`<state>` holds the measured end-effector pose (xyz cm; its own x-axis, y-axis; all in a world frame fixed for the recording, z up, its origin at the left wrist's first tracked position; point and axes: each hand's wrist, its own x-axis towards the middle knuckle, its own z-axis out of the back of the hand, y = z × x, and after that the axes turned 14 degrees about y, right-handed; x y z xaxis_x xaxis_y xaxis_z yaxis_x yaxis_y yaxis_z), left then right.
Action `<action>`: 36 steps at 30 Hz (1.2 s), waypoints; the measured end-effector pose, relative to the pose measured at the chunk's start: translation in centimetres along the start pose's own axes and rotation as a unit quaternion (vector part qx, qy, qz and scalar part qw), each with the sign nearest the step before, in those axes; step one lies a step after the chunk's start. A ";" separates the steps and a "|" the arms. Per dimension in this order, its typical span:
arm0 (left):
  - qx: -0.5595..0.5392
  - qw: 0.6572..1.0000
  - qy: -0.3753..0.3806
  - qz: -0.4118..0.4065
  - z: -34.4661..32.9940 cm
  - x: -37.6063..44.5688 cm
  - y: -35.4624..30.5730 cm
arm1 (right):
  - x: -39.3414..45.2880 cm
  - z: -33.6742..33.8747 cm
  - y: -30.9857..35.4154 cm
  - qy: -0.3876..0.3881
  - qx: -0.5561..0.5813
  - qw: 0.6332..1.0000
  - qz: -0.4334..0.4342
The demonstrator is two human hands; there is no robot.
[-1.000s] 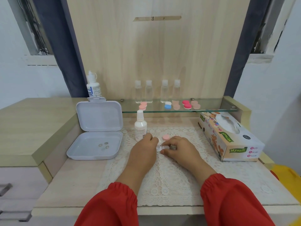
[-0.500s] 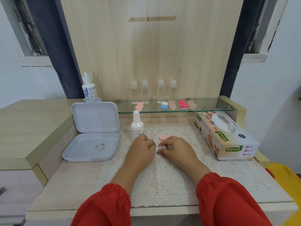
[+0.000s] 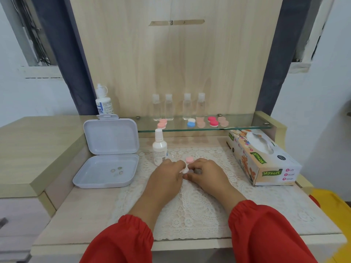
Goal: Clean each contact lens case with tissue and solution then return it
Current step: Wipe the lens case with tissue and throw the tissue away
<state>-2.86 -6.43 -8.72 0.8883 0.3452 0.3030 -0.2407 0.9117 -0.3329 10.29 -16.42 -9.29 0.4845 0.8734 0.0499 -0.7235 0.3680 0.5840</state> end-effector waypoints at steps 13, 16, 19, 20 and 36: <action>-0.261 0.932 -0.189 0.165 1.3 0.5 0.0 | -0.3 0.3 0.5 0.006 0.014 1.000 -0.005; -0.139 0.974 -0.149 0.103 0.5 0.0 0.1 | -0.3 0.3 0.5 0.006 0.015 1.000 -0.002; -0.041 0.996 -0.066 0.045 -0.3 0.0 -0.3 | -0.3 0.2 0.4 0.002 0.015 1.000 -0.005; -0.018 0.998 -0.048 0.038 -0.3 0.1 -0.4 | -0.2 0.2 0.4 0.002 0.014 1.000 -0.007; -0.256 0.952 -0.142 0.092 0.5 0.8 -0.5 | -0.6 0.4 0.7 0.009 0.040 0.999 -0.009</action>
<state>-2.22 -6.49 -7.85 0.6907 0.6014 0.4016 -0.0955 0.6263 -0.7737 9.68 -16.77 -8.56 0.4886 0.8721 0.0245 -0.6723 0.3585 0.6477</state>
